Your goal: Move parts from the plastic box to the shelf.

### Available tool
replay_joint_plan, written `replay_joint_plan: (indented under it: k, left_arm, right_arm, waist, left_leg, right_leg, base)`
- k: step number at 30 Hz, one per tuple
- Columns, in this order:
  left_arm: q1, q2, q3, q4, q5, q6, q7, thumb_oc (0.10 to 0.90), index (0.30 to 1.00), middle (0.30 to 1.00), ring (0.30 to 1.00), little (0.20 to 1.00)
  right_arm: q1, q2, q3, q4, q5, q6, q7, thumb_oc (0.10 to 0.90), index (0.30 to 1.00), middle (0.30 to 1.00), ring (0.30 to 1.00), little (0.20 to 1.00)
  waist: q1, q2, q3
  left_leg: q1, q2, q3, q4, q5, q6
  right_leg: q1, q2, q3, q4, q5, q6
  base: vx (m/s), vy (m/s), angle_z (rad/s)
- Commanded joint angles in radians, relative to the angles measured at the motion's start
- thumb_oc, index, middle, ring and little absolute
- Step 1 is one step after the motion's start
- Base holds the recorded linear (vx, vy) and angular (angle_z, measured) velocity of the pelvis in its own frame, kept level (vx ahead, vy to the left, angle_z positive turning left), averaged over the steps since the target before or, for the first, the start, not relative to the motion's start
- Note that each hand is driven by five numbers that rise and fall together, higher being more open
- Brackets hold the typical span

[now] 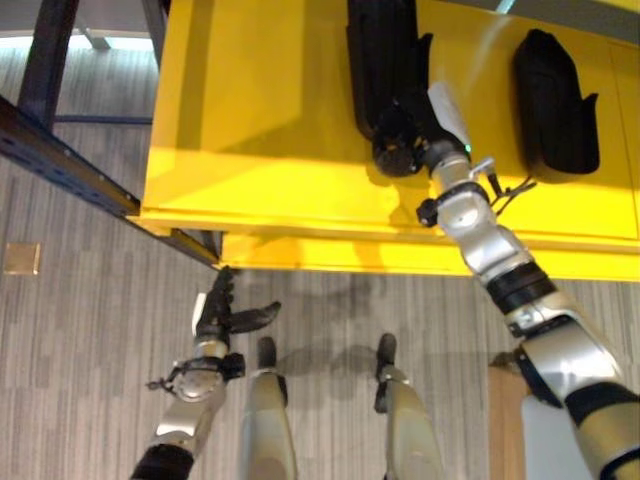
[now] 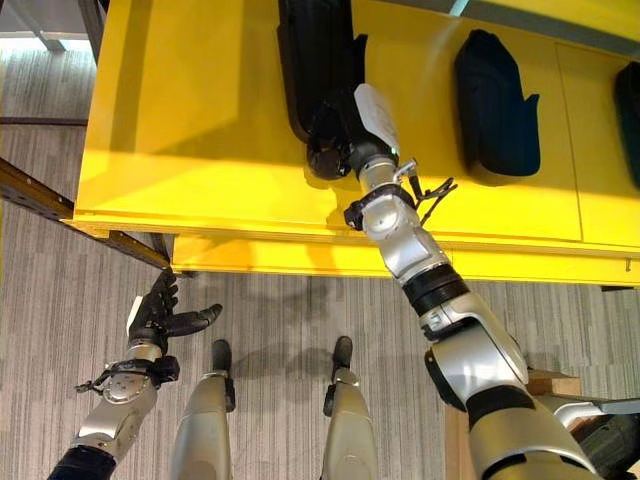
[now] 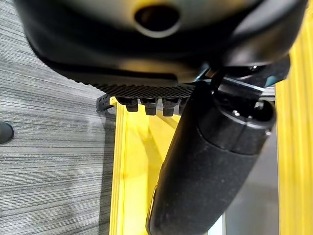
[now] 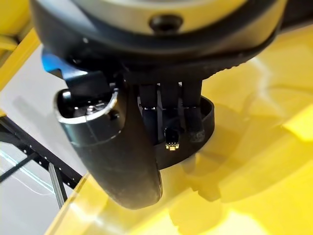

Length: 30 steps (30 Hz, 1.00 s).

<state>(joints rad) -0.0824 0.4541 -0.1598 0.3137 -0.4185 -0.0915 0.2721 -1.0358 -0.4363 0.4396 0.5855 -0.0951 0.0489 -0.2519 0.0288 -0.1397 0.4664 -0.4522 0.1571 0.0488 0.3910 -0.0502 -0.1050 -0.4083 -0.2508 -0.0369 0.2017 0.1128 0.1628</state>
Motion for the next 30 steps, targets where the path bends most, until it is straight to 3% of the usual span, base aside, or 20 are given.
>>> replay_joint_plan:
  k: [1,16,30]
  left_arm:
    - [0.012,0.032,0.053,-0.1,0.039,-0.049,0.018,0.9,1.0,1.0,1.0,1.0]
    - [0.025,0.023,0.079,-0.11,0.064,-0.033,0.028,0.9,1.0,1.0,1.0,1.0]
    - [0.019,0.014,0.08,-0.101,0.072,-0.03,0.028,0.9,1.0,1.0,1.0,1.0]
  right_arm:
    - [0.079,-0.037,0.001,-0.01,0.066,0.027,0.025,0.4,0.3,0.3,0.3,0.3]
    - [0.272,-0.076,-0.065,-0.23,0.008,0.024,0.051,0.4,0.3,0.3,0.3,0.3]
    - [0.357,-0.077,-0.122,-0.296,-0.009,0.02,0.045,0.4,0.3,0.3,0.3,0.3]
  waist:
    - [0.012,-0.007,0.011]
    - [-0.005,-0.025,0.018]
    - [-0.011,-0.024,0.019]
  left_leg:
    - [0.06,0.006,-0.009,0.003,-0.042,-0.003]
    - [0.055,0.012,0.0,0.031,-0.056,-0.001]
    - [0.055,0.012,0.0,0.042,-0.062,0.002]
  right_leg:
    - [-0.032,-0.026,0.031,0.057,0.031,0.026]
    - [-0.032,-0.022,0.046,0.058,0.033,0.031]
    - [-0.032,-0.02,0.049,0.063,0.031,0.031]
  base:
    - [0.0,0.0,0.0]
    - [0.0,0.0,0.0]
    - [0.0,0.0,0.0]
